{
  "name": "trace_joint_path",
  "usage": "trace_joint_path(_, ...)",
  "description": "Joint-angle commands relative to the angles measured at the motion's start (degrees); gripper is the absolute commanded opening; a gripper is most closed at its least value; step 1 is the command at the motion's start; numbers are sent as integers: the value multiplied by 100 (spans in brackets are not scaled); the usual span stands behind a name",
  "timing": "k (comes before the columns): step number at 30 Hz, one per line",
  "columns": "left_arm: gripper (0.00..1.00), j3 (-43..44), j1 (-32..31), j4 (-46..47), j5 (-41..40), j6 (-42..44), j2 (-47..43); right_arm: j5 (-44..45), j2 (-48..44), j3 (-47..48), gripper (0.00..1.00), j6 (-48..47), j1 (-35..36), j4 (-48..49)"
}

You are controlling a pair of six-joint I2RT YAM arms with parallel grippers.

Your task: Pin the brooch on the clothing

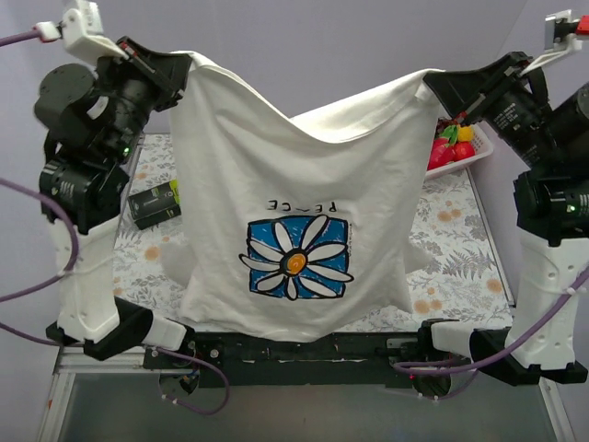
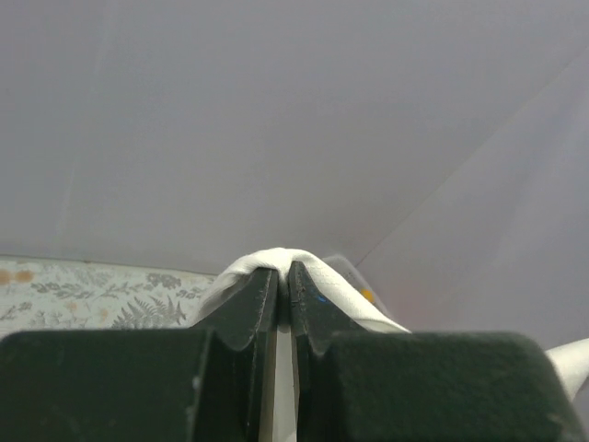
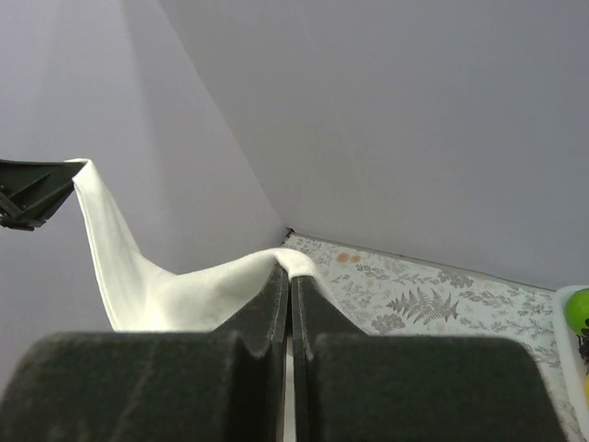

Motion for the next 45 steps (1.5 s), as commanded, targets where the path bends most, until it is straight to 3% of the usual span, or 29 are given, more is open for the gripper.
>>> trace_joint_path(1, 0, 25, 43, 2, -224, 84, 618, 332, 439, -134, 1, -96, 8, 506)
trace_joint_path(7, 0, 464, 542, 318, 503, -371, 1260, 279, 1152, 401, 1, 79, 8, 603)
trace_joint_path(13, 0, 517, 676, 1056, 620, -522, 1085, 130, 1390, 1131, 1, 422, 0, 928)
trace_joint_path(21, 0, 193, 676, 1075, 585, -259, 129, 200, 389, 368, 1, 475, -9, 1113)
trace_joint_path(31, 0, -379, 676, 355, 785, -197, -751, 279, -438, -37, 1, 168, 0, 516)
trace_joint_path(40, 0, -177, 667, 161, 831, -153, -656, 428, -535, -28, 1, 18, 0, 427)
trace_joint_path(45, 0, -765, 676, 372, 375, -83, -384, 420, -342, -597, 1, -26, -9, 655)
